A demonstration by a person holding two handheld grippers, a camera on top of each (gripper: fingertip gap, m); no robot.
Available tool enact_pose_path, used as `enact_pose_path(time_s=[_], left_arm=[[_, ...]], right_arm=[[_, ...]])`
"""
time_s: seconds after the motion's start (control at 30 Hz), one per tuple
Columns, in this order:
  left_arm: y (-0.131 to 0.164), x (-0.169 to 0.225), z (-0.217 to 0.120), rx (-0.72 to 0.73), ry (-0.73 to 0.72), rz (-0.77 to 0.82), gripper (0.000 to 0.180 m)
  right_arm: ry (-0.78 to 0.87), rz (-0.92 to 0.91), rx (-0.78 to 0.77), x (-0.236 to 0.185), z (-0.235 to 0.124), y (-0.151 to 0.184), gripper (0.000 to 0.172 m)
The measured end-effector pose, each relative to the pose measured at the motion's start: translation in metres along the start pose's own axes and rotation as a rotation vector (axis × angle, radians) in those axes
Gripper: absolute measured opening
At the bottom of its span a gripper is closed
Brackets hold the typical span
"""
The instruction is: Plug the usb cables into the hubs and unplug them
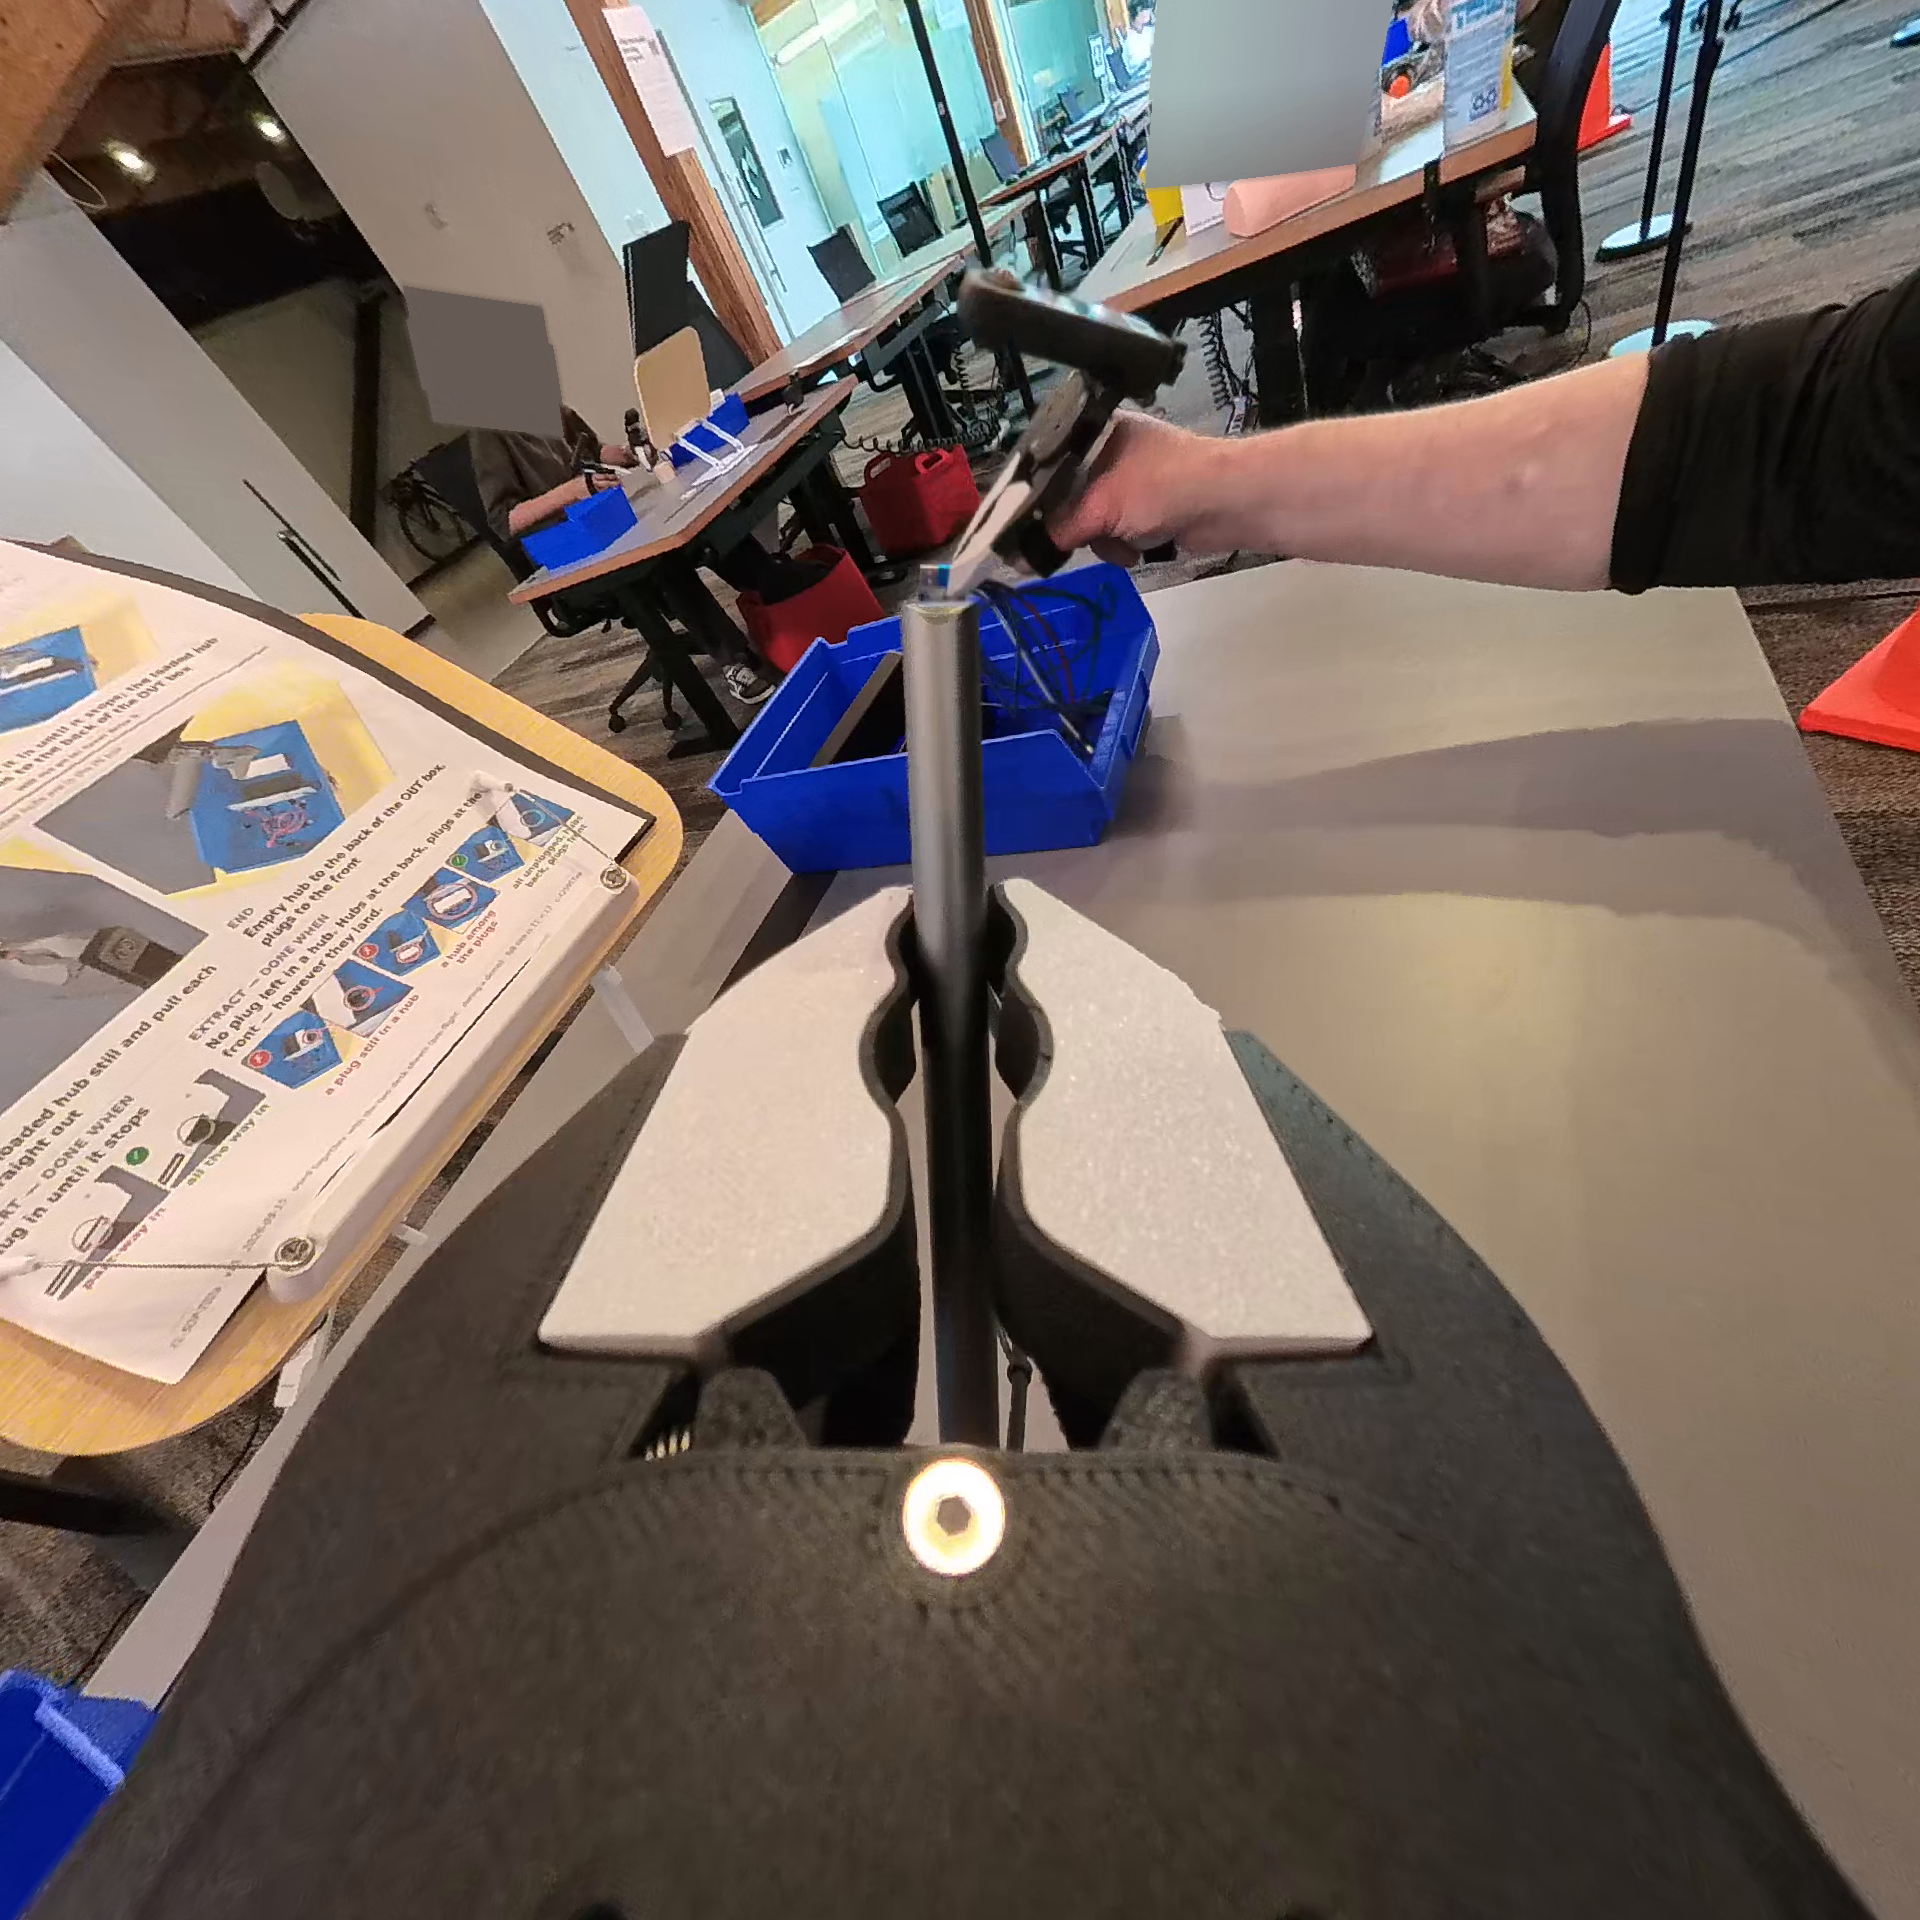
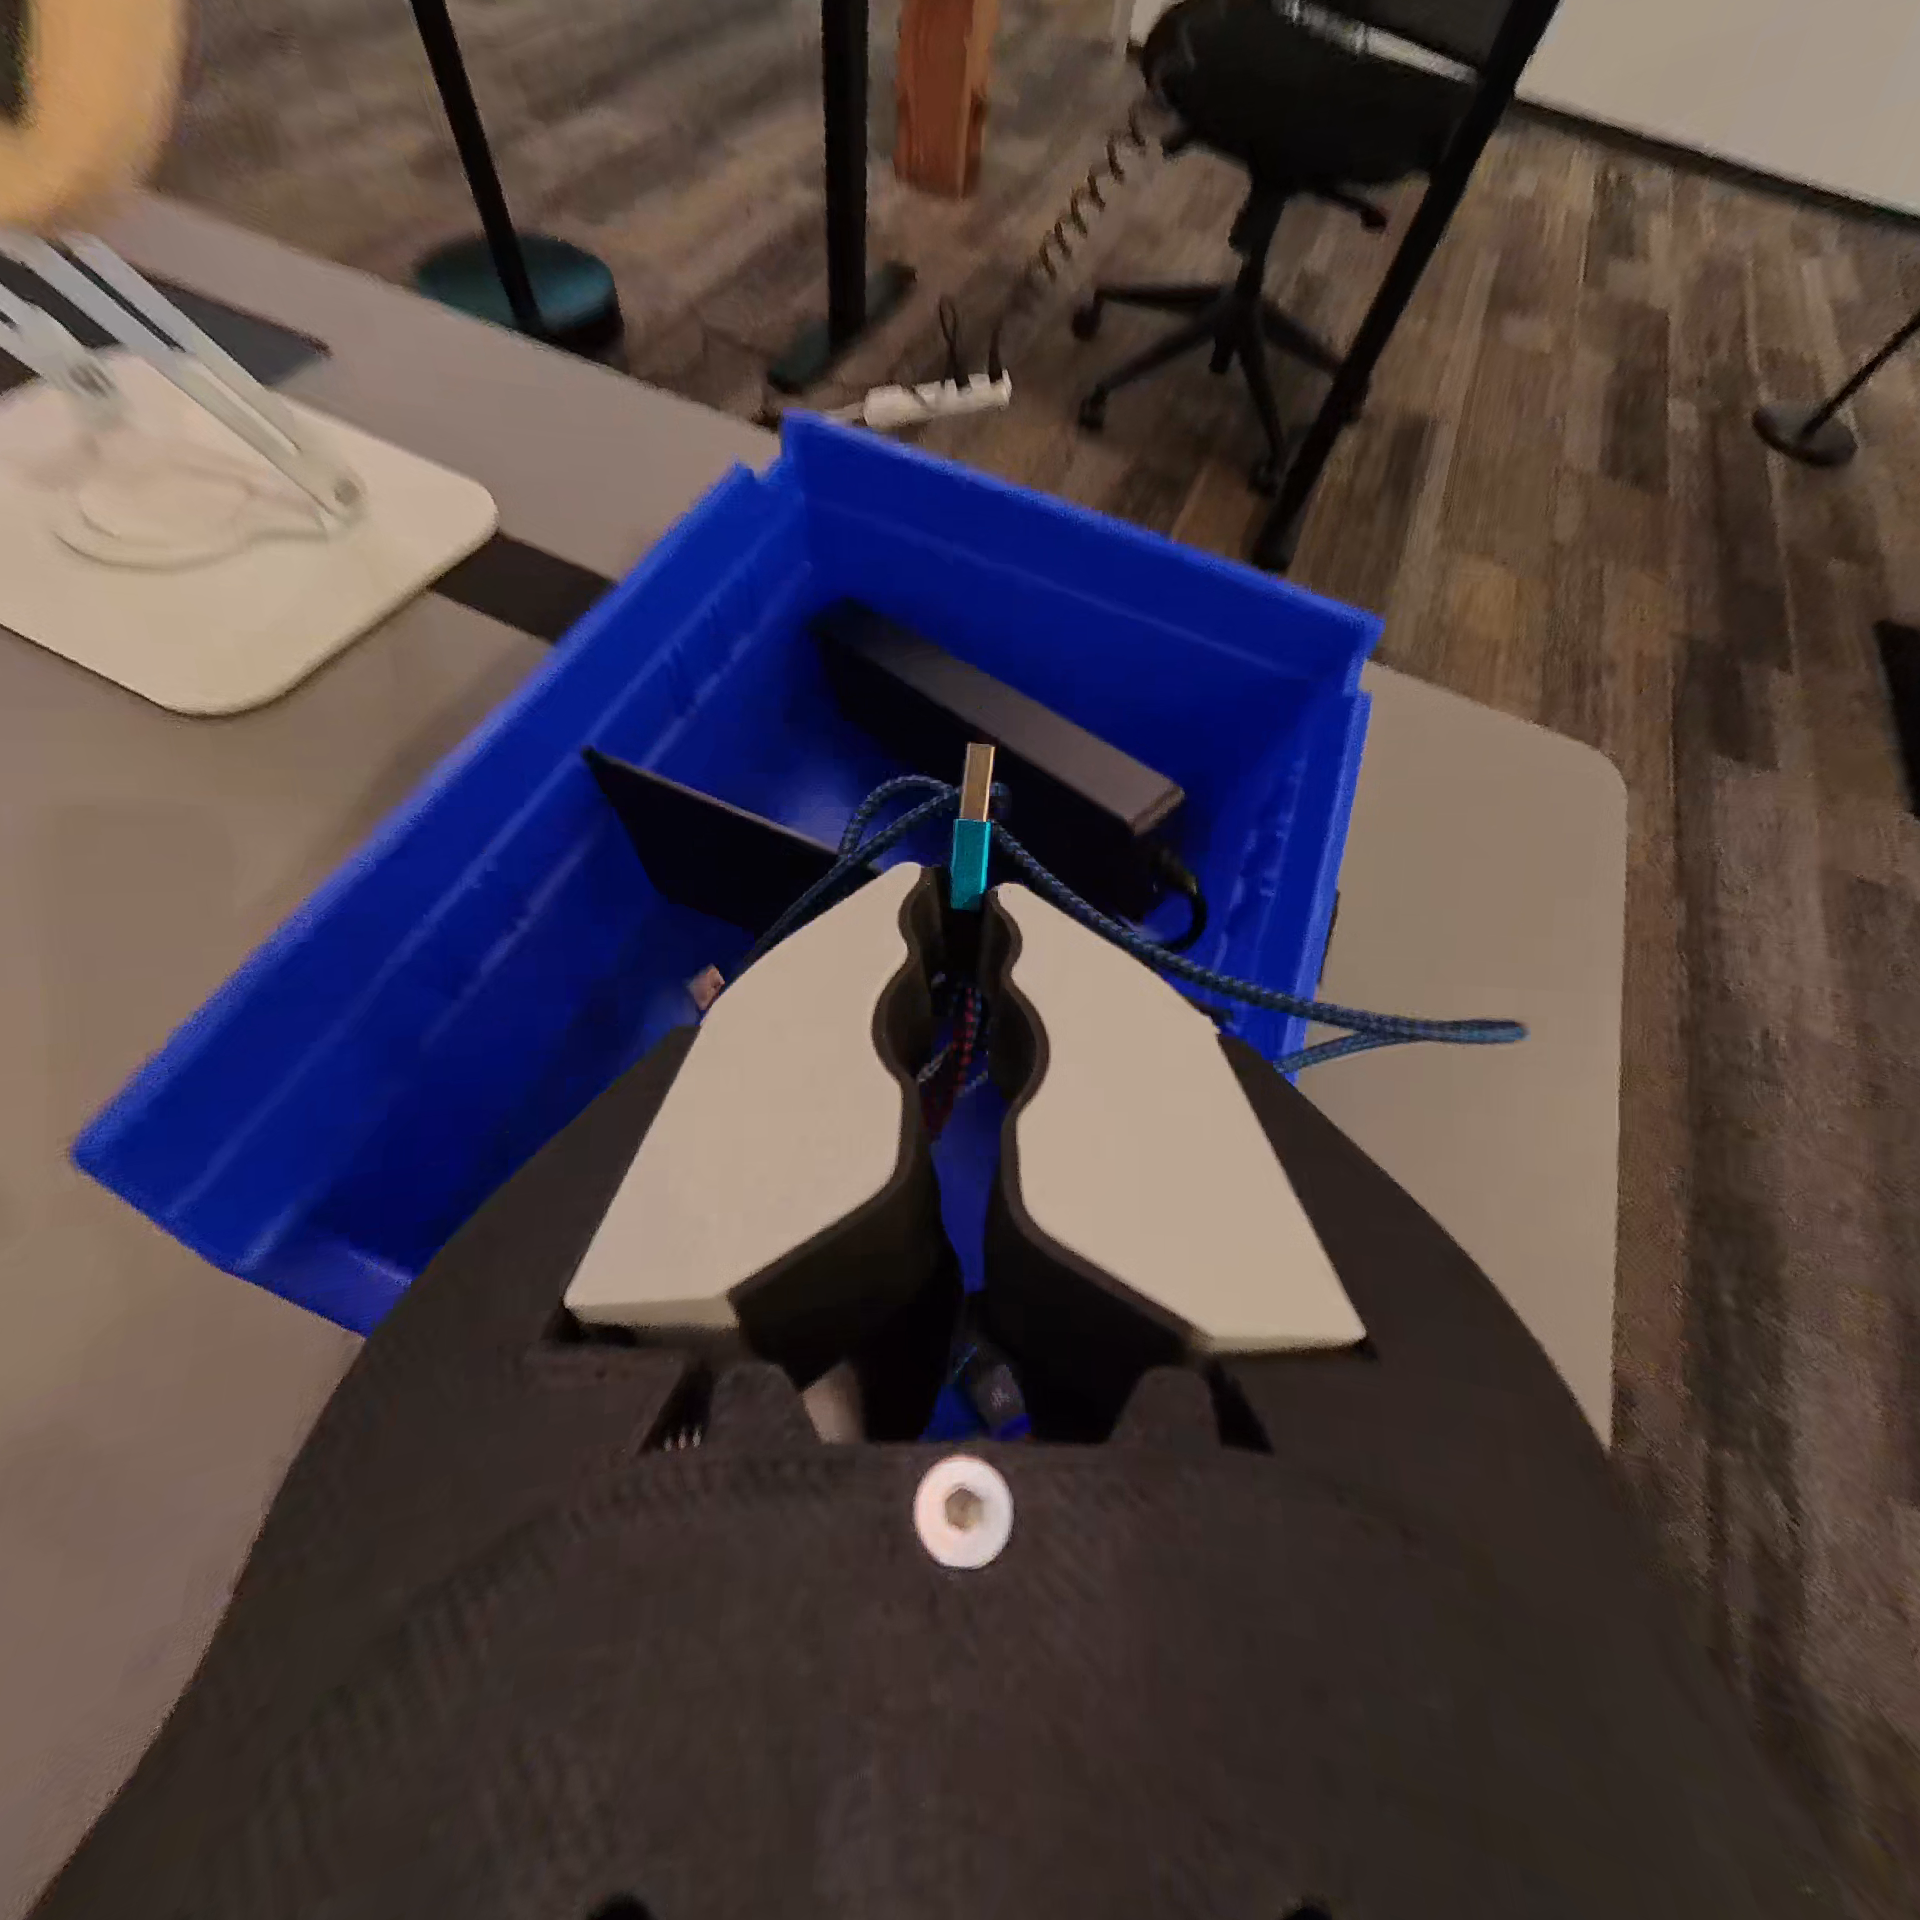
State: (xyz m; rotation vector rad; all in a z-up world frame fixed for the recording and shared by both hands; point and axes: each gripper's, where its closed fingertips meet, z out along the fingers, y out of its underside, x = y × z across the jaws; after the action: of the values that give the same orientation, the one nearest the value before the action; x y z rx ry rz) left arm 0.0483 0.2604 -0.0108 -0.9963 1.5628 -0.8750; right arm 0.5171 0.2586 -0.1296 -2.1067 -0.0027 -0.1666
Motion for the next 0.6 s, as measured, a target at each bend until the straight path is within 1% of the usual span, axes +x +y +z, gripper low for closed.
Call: enact_pose_path(time_s=[0.13, 0.2, 0.27, 0.33, 0.4, 0.43, 0.5, 0.53, 0.6], left_arm=[[0.001, 0.001, 0.001, -0.007, 0.004, 0.000, 0.011], [0.002, 0.001, 0.001, -0.010, 0.006, 0.000, 0.011], [0.003, 0.001, 0.001, -0.009, 0.008, -0.002, 0.011], [0.003, 0.002, 0.002, -0.007, 0.009, -0.005, 0.011], [0.004, 0.003, 0.002, -0.006, 0.014, -0.009, 0.011], [0.005, 0.003, 0.003, -0.007, 0.017, -0.011, 0.011], [0.006, 0.003, 0.004, -0.008, 0.019, -0.021, 0.011], [0.007, 0.002, 0.004, -0.006, 0.018, -0.028, 0.011], [0.006, 0.000, 0.003, 0.007, 0.020, -0.049, 0.011]], right_arm=[[0.046, -0.041, -0.081, 0.005, 0.007, 0.013, 0.009], [0.059, -0.052, -0.130, 0.008, 0.012, 0.020, 0.007], [0.082, -0.081, -0.223, 0.013, 0.018, 0.036, 0.007], [0.117, -0.141, -0.352, 0.017, 0.023, 0.056, 0.007], [0.197, -0.270, -0.606, 0.025, 0.023, 0.087, 0.007], [0.213, -0.337, -0.694, 0.024, 0.025, 0.097, 0.008], [0.235, -0.418, -0.774, 0.022, 0.026, 0.103, 0.027], [0.251, -0.421, -0.770, 0.022, 0.024, 0.098, 0.037], [0.256, -0.390, -0.695, 0.018, 0.018, 0.078, 0.054]])
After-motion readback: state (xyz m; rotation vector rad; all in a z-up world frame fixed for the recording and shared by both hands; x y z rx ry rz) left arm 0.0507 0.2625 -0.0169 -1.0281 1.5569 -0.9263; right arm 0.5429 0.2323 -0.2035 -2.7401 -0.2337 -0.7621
